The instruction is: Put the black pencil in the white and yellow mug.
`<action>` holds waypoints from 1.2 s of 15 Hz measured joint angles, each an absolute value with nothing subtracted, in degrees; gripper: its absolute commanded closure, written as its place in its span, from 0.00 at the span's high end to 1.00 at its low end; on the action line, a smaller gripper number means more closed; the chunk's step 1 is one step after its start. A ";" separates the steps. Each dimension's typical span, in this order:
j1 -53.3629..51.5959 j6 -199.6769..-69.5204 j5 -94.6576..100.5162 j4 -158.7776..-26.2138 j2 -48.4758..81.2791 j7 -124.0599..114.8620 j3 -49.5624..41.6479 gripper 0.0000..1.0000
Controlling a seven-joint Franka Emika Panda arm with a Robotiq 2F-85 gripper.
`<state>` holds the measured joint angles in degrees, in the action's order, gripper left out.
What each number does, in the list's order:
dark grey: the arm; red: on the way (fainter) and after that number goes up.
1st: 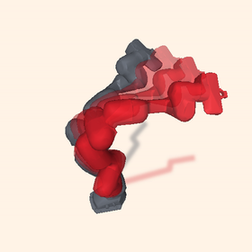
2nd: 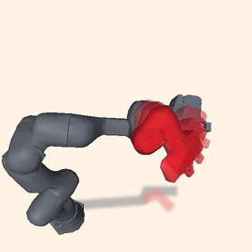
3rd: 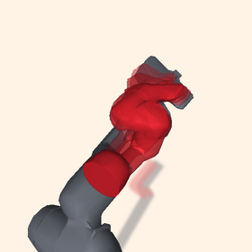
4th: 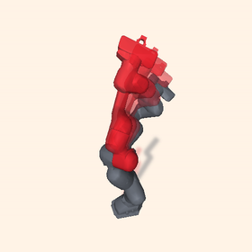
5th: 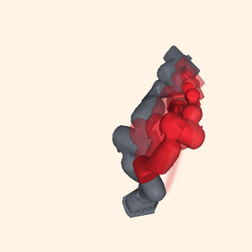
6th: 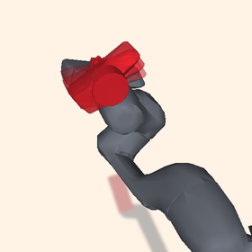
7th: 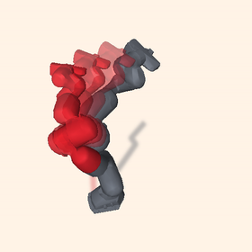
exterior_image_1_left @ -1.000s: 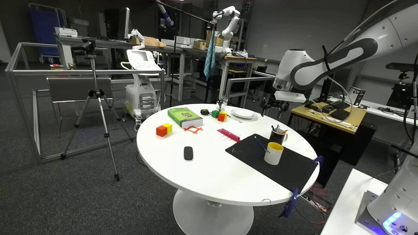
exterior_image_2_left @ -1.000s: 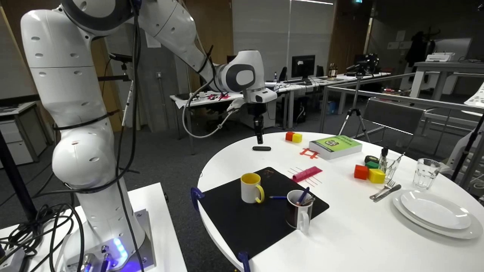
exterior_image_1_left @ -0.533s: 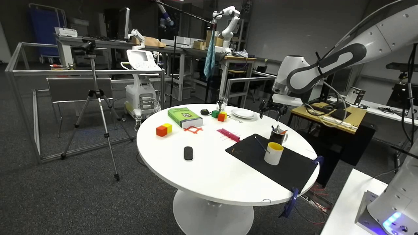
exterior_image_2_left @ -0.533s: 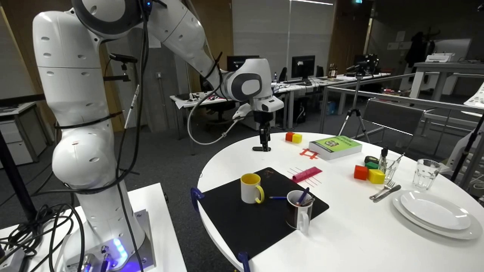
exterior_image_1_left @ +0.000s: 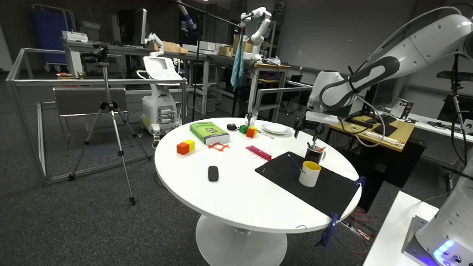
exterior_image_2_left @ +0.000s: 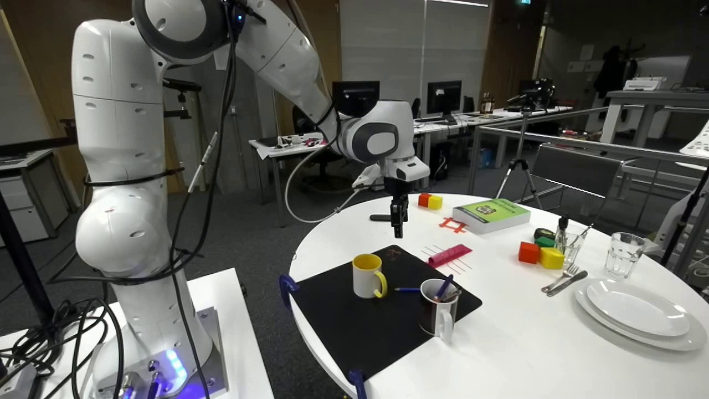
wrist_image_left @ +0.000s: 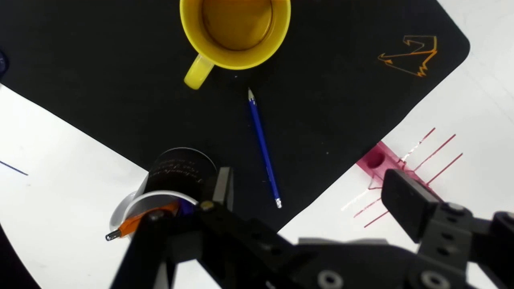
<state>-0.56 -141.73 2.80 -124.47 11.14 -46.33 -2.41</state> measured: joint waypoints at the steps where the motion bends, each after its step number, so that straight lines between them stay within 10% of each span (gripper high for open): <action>1: -0.55 -141.73 2.80 -124.04 11.84 -46.33 -2.85 1.00; 18: -5.19 -147.68 10.19 -122.45 18.74 -61.44 -7.69 1.00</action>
